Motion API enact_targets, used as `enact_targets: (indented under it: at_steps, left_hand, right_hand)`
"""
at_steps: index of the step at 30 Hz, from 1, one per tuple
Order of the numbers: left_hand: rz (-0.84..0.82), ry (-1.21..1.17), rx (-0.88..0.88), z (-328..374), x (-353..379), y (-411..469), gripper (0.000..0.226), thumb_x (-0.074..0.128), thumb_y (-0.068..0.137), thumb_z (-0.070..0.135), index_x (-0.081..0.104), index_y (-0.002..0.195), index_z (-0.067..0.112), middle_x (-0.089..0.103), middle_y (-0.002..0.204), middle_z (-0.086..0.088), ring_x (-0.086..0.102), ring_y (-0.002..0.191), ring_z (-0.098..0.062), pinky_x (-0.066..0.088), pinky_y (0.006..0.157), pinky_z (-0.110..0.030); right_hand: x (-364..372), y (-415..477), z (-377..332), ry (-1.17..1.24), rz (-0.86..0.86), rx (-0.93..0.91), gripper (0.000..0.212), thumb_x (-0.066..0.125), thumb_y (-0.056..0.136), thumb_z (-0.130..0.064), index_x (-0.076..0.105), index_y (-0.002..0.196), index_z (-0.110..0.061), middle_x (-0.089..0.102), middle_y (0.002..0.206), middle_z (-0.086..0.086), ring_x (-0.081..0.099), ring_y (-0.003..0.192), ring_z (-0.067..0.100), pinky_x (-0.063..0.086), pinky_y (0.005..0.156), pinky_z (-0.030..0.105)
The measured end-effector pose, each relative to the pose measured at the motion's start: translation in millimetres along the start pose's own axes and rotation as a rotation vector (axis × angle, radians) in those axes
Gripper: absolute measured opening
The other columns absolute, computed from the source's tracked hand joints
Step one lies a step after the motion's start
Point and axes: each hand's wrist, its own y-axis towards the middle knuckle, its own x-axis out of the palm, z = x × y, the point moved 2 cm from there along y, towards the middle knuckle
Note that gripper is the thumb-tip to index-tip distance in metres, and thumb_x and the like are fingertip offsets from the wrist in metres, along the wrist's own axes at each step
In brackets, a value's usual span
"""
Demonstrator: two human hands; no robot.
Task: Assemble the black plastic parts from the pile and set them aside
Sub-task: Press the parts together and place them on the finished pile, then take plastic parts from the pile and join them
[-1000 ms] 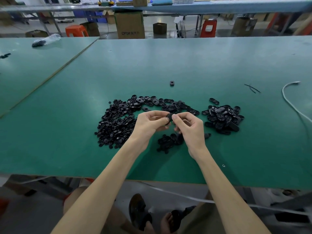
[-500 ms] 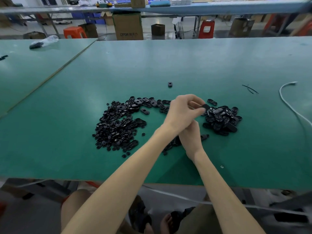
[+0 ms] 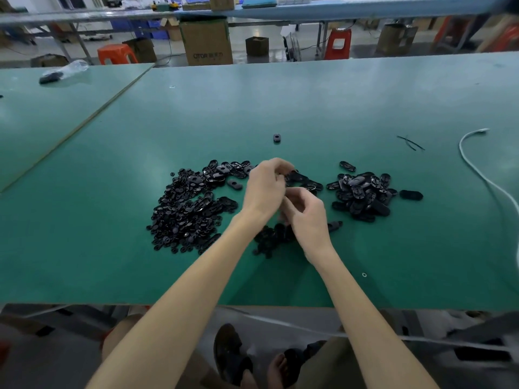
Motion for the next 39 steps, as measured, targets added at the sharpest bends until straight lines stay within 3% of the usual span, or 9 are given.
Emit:
enact_targets:
  at_steps: [6, 10, 17, 20, 25, 29, 31, 34, 39]
  left_hand:
    - [-0.198, 0.351, 0.092, -39, -13, 1, 0.051, 0.053, 0.097, -0.009, 0.06, 0.143, 0.014, 0.058, 0.147, -0.004, 0.053, 0.135, -0.023, 0.036, 0.116, -0.032]
    - [-0.279, 0.513, 0.254, -47, -2, -6, 0.058, 0.052, 0.099, -0.006, 0.053, 0.15, 0.023, 0.048, 0.156, 0.003, 0.039, 0.145, -0.021, 0.027, 0.114, -0.037]
    - [-0.176, 0.671, 0.371, -53, -2, -8, 0.037, 0.053, 0.107, 0.025, 0.06, 0.143, 0.021, 0.051, 0.135, -0.001, 0.04, 0.128, -0.024, 0.026, 0.103, -0.037]
    - [-0.126, 0.67, 0.371, -57, -2, -10, 0.033, 0.046, 0.11, 0.027, 0.065, 0.136, 0.019, 0.056, 0.13, -0.001, 0.045, 0.122, -0.024, 0.024, 0.097, -0.035]
    - [0.008, 0.227, 0.119, -54, -11, -10, 0.024, 0.053, 0.107, 0.019, 0.074, 0.115, 0.009, 0.066, 0.109, -0.003, 0.057, 0.096, -0.019, 0.036, 0.093, -0.034]
    - [-0.062, -0.035, -0.004, -48, -22, -11, 0.021, 0.056, 0.106, 0.019, 0.074, 0.105, 0.008, 0.069, 0.081, -0.002, 0.051, 0.059, 0.001, 0.038, 0.061, -0.018]
    - [-0.116, -0.063, -0.016, -46, -28, -13, 0.022, 0.056, 0.105, 0.019, 0.076, 0.103, 0.009, 0.069, 0.075, -0.002, 0.045, 0.05, 0.002, 0.033, 0.053, -0.014]
    - [-0.194, 0.006, 0.012, -43, -38, -18, 0.02, 0.057, 0.106, 0.021, 0.076, 0.104, 0.014, 0.071, 0.079, -0.001, 0.05, 0.055, 0.003, 0.038, 0.057, -0.016]
    - [-0.318, 0.358, 0.051, -50, -73, -15, 0.01, 0.066, 0.101, 0.019, 0.075, 0.106, 0.02, 0.068, 0.097, 0.009, 0.064, 0.086, -0.007, 0.051, 0.084, -0.026]
  right_hand:
    - [-1, 2, 5, 0.053, 0.09, 0.003, 0.004, 0.063, 0.102, -0.013, 0.067, 0.102, -0.015, 0.073, 0.082, -0.002, 0.065, 0.061, 0.011, 0.049, 0.054, 0.025]
    - [-3, 2, 6, 0.114, 0.158, 0.02, 0.004, 0.058, 0.105, -0.016, 0.061, 0.103, -0.016, 0.071, 0.079, -0.005, 0.063, 0.059, 0.012, 0.047, 0.052, 0.023]
    - [-4, 3, 6, 0.158, 0.184, 0.029, 0.004, 0.058, 0.106, -0.017, 0.061, 0.105, -0.018, 0.07, 0.083, -0.001, 0.063, 0.058, 0.011, 0.047, 0.051, 0.022]
    - [-4, 3, 6, 0.165, 0.188, 0.029, 0.004, 0.057, 0.106, -0.016, 0.061, 0.105, -0.017, 0.069, 0.084, 0.001, 0.063, 0.058, 0.011, 0.047, 0.051, 0.023]
    - [-5, 4, 7, 0.142, 0.189, 0.01, 0.005, 0.062, 0.103, -0.014, 0.062, 0.108, -0.016, 0.067, 0.087, 0.001, 0.063, 0.061, 0.008, 0.049, 0.054, 0.023]
    - [-4, 3, 7, 0.135, 0.145, -0.006, 0.017, 0.067, 0.1, -0.012, 0.066, 0.115, -0.02, 0.067, 0.093, -0.002, 0.066, 0.071, 0.008, 0.051, 0.057, 0.023]
    - [-4, 3, 8, 0.128, 0.12, -0.015, 0.017, 0.068, 0.1, -0.012, 0.069, 0.113, -0.022, 0.07, 0.094, -0.004, 0.069, 0.074, 0.008, 0.051, 0.057, 0.024]
    - [-4, 3, 9, 0.103, 0.099, -0.023, 0.014, 0.069, 0.098, -0.01, 0.072, 0.106, -0.021, 0.074, 0.089, -0.008, 0.069, 0.071, 0.008, 0.05, 0.057, 0.025]
    - [-5, 3, 12, 0.122, 0.111, 0.002, 0.012, 0.07, 0.097, -0.008, 0.072, 0.103, -0.018, 0.075, 0.088, -0.007, 0.069, 0.069, 0.011, 0.05, 0.055, 0.025]
